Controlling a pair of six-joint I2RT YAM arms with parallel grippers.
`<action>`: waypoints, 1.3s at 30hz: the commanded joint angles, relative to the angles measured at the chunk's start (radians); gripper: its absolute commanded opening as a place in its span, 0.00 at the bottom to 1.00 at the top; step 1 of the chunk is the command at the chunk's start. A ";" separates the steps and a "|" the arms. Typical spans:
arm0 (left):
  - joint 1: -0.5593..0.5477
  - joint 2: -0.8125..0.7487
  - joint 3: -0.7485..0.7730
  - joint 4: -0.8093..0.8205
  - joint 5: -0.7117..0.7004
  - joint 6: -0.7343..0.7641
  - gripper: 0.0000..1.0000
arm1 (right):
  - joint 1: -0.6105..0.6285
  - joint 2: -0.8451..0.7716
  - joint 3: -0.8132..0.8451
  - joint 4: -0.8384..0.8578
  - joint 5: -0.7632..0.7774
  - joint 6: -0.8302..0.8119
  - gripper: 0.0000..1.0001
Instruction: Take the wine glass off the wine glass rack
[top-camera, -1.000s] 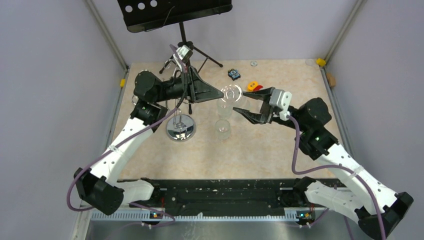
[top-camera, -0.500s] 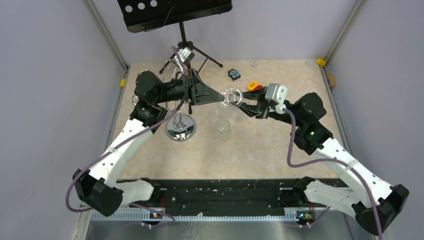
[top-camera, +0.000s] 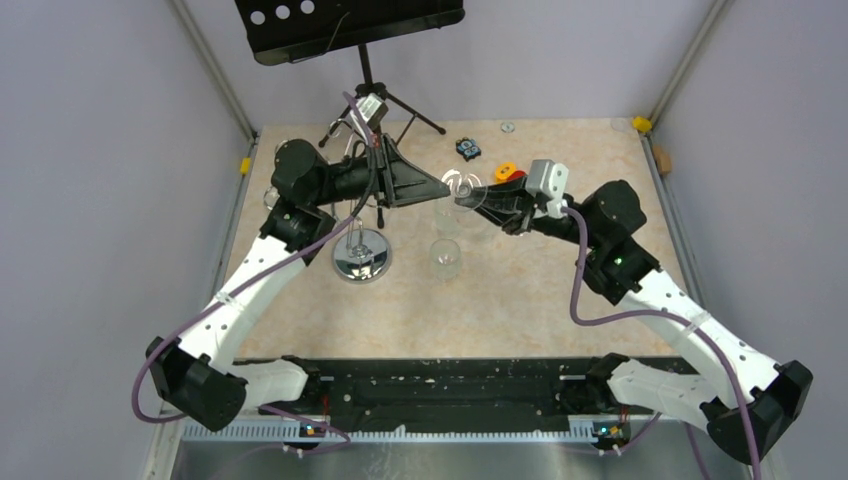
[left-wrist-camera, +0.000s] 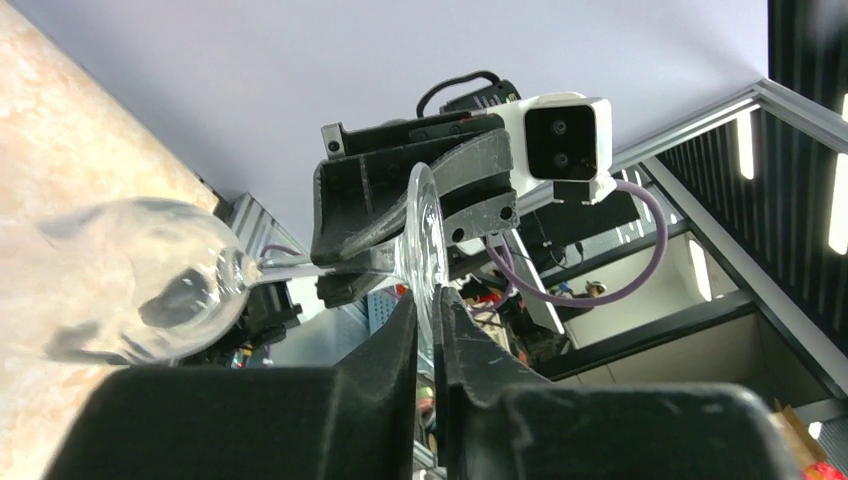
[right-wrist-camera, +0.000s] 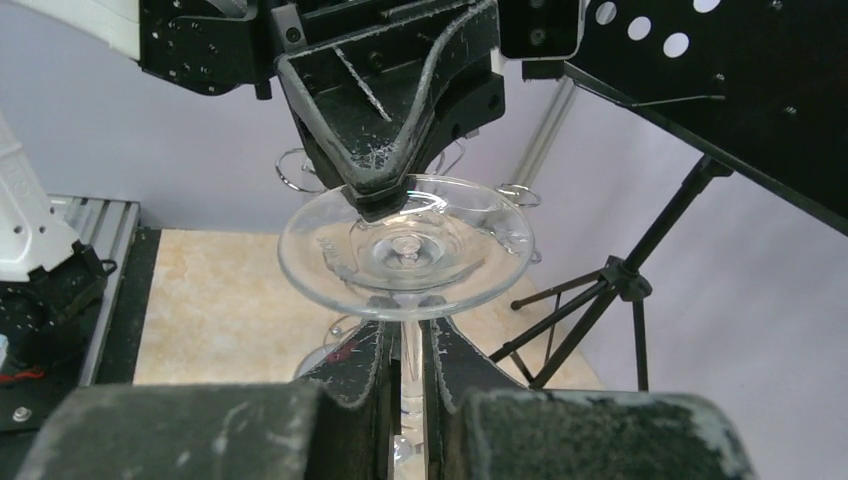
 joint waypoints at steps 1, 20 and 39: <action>0.000 -0.009 0.055 0.032 0.002 0.040 0.27 | -0.003 -0.038 0.011 0.151 0.072 0.075 0.00; 0.023 -0.039 -0.108 0.039 -0.268 0.015 0.78 | -0.003 -0.143 -0.178 0.615 0.768 0.560 0.00; -0.029 -0.008 -0.237 0.573 -0.278 -0.288 0.68 | -0.003 -0.071 -0.215 0.677 0.965 1.053 0.00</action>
